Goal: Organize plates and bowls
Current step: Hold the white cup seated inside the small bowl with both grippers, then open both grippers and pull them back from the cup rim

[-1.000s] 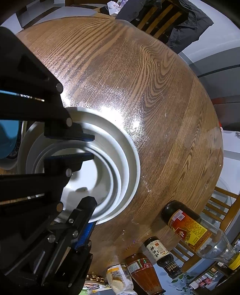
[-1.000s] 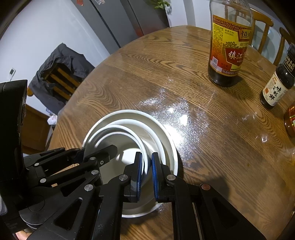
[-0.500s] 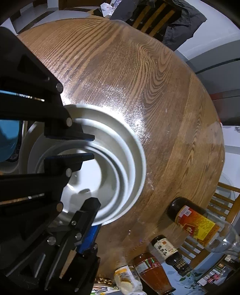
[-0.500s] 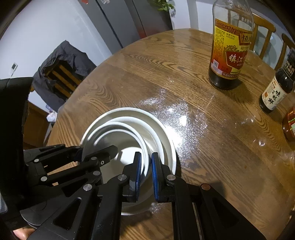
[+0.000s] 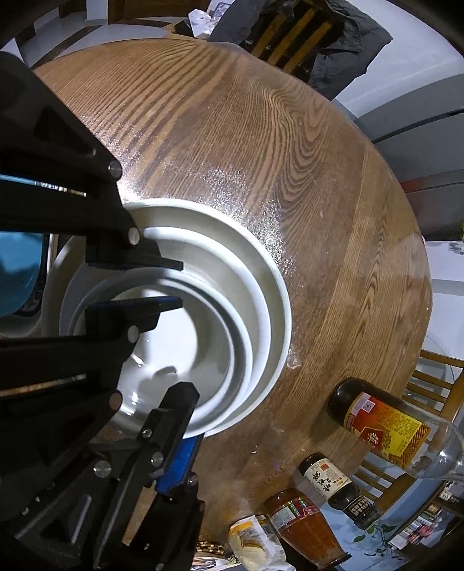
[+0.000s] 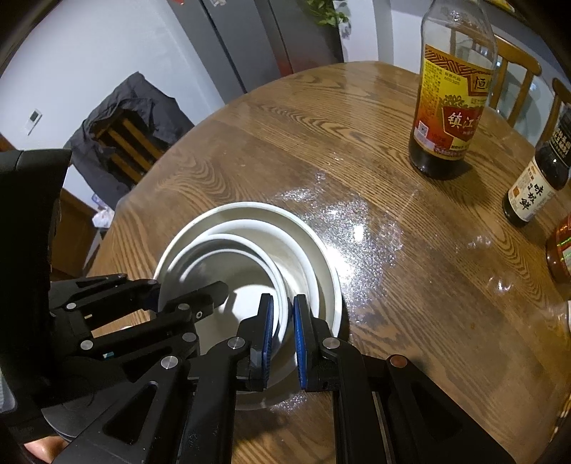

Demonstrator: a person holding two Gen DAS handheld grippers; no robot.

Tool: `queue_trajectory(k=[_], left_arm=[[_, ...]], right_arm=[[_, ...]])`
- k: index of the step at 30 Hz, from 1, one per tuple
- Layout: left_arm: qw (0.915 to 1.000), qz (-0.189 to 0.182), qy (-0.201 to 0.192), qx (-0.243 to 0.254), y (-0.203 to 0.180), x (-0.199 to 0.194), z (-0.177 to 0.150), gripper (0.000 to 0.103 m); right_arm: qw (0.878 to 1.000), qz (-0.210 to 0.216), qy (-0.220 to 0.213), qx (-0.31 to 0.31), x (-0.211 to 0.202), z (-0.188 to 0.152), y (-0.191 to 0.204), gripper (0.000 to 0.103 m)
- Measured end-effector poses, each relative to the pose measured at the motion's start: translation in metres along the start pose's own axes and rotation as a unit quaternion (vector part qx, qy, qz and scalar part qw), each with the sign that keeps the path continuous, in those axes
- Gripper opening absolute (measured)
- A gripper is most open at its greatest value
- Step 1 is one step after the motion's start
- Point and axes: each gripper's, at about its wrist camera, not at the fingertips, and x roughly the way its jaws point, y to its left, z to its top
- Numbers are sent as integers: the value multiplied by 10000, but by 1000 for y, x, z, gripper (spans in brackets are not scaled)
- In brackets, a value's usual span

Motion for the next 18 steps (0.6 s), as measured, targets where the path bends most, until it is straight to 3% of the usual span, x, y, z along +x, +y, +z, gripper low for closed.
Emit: queue_trajectory(k=[11,18], left_arm=[[9997,158,-70,183,-7,-3,-6,14],[9999,58,-68,121,-3,-2,-6,14]], right_arm=[[9999,163,-26,5,-2,-5,-5,11],[9999,91,-43,-2,-2,-4,-3,11]])
